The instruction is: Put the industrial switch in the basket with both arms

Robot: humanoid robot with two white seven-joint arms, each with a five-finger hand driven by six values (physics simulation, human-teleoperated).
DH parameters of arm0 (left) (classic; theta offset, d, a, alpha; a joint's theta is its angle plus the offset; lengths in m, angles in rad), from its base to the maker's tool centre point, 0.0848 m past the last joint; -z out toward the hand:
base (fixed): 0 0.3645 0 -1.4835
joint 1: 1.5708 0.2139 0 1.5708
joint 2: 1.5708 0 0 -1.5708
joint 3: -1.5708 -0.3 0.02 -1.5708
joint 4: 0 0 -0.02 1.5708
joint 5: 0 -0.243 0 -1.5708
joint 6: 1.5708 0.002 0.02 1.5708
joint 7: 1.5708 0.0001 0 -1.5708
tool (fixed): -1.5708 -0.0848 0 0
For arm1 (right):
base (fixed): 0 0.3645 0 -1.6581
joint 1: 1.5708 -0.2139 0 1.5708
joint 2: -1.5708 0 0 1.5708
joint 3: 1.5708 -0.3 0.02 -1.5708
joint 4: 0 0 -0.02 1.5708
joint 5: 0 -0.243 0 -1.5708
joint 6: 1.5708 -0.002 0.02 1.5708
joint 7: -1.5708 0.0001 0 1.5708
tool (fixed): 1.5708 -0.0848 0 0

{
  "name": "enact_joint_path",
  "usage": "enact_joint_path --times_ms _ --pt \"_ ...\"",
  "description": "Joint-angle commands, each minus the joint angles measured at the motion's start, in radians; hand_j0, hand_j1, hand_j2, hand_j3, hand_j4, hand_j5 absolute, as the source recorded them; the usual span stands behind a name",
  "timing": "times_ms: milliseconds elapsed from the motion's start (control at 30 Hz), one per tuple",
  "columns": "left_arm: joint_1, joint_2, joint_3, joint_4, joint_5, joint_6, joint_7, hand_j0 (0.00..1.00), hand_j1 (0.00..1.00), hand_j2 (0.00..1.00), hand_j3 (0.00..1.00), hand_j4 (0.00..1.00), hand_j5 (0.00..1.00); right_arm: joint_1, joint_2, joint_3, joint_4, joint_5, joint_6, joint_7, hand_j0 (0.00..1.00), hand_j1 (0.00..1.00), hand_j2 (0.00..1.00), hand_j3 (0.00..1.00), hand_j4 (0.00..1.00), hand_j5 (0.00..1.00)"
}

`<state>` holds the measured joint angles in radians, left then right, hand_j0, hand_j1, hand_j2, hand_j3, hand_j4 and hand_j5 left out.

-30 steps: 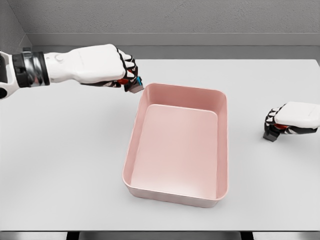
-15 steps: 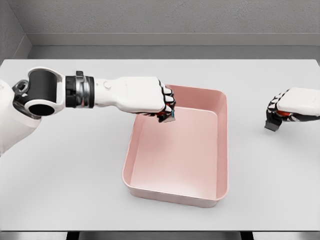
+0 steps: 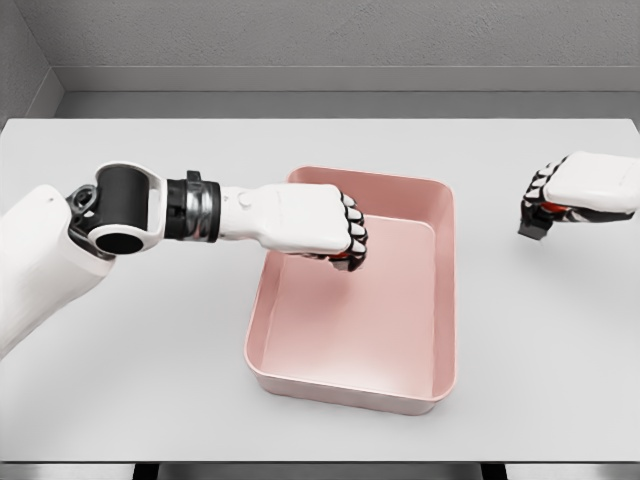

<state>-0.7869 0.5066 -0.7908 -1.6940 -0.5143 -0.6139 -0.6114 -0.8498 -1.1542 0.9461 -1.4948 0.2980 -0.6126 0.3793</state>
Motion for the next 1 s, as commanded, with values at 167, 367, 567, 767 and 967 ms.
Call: enact_joint_path --times_ms 167,367,567,767,967 --pt "0.000 0.001 0.002 -0.001 0.010 0.003 0.001 0.78 0.78 0.78 0.78 0.78 0.78 -0.015 0.001 -0.001 -0.028 -0.005 0.002 0.000 0.47 0.47 0.47 0.47 0.47 0.47" --pt "0.002 0.001 0.004 -0.006 0.011 0.003 0.001 0.93 0.93 0.93 0.93 0.93 0.93 -0.041 -0.004 -0.001 -0.068 -0.007 0.002 0.000 0.47 0.47 0.47 0.47 0.47 0.47" --pt "-0.003 0.001 0.015 -0.009 0.019 0.003 0.001 0.92 0.92 0.92 0.92 0.92 0.92 -0.061 0.001 -0.001 -0.107 -0.007 0.002 0.000 0.47 0.47 0.47 0.47 0.47 0.47" --pt "-0.055 0.081 0.015 -0.013 0.151 0.003 0.001 0.92 0.92 0.92 0.92 0.92 0.92 -0.078 0.007 -0.001 -0.122 -0.007 0.002 0.000 0.47 0.47 0.47 0.47 0.47 0.47" --pt "-0.080 0.179 0.013 -0.027 0.247 0.003 0.001 0.99 0.99 0.99 0.99 0.99 0.99 -0.092 0.010 -0.001 -0.139 -0.010 0.002 0.000 0.47 0.47 0.47 0.47 0.47 0.47"
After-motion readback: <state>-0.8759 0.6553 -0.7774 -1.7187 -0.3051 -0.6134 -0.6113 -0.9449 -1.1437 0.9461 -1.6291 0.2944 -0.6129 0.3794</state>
